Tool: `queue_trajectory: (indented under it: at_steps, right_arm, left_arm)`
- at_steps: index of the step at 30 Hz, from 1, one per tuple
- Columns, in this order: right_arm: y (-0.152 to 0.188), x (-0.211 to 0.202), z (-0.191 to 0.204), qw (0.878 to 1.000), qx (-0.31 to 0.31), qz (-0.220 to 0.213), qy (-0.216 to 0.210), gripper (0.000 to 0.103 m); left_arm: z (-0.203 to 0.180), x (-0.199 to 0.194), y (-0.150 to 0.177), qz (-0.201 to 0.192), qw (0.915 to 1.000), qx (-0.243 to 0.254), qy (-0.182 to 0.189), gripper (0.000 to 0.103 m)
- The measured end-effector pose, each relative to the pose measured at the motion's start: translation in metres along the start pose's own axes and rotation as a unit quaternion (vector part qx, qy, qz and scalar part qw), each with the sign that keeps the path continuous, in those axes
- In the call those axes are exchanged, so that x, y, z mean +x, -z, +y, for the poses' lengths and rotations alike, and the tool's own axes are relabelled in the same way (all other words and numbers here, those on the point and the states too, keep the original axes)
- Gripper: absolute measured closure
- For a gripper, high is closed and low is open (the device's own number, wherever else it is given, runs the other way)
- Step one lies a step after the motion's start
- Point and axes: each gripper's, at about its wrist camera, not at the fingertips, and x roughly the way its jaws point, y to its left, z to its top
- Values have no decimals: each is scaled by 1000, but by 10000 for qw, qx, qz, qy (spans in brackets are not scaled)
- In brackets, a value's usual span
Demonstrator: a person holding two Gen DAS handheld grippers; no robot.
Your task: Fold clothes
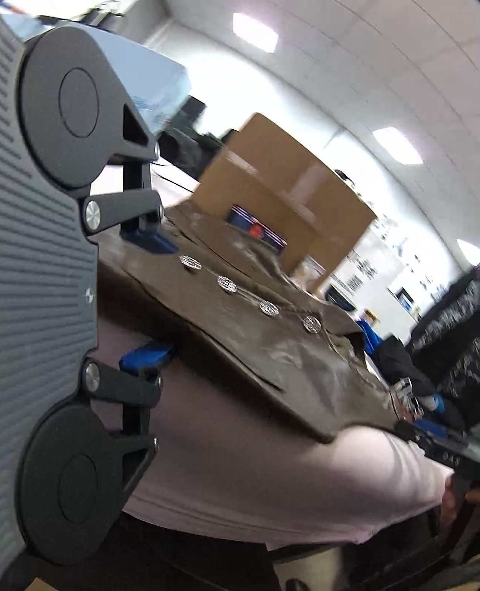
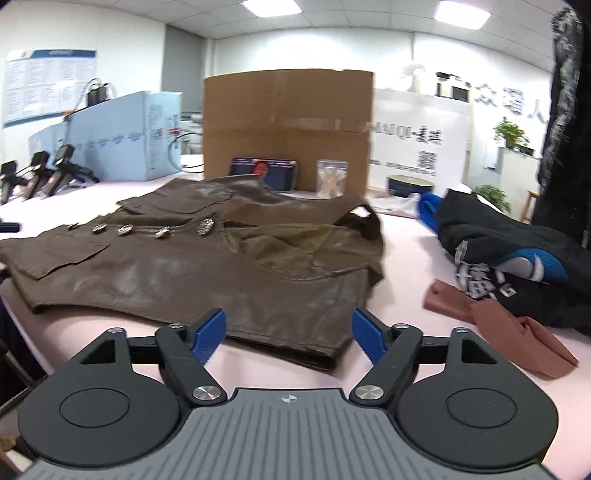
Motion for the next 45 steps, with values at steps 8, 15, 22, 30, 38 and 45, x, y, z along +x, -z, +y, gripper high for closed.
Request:
queue_trajectory:
  at_steps: [8,15,22,30,38,45]
  right_arm:
    - [-4,6,28,9968,-769,-95,-219,18]
    - [-14,35,40,9819,-1889,39,80,18]
    - [-13,43,18,9674,-2484,246,424,69]
    - [-8,21,21,9603,-2735,386,-384,96]
    - [-58,-3,9,9576,-2789,-263,-670,97]
    - [-117,48,-38,9609,-2654,-240,-753,97]
  left_arm:
    - [37,12,-22,-674,9972,-316,-3,98]
    - [68,17,-40,-1036,9931,-387,-391,98]
    - [80,17,-42,-1103,9904,-530,-635,98]
    - [76,-5,-28,-763,9936,-559,-617,98]
    - [109,6,-43,-942,9883,-25,-1202,98]
    - [166,100,-74,-954,9855,362,-1359,98]
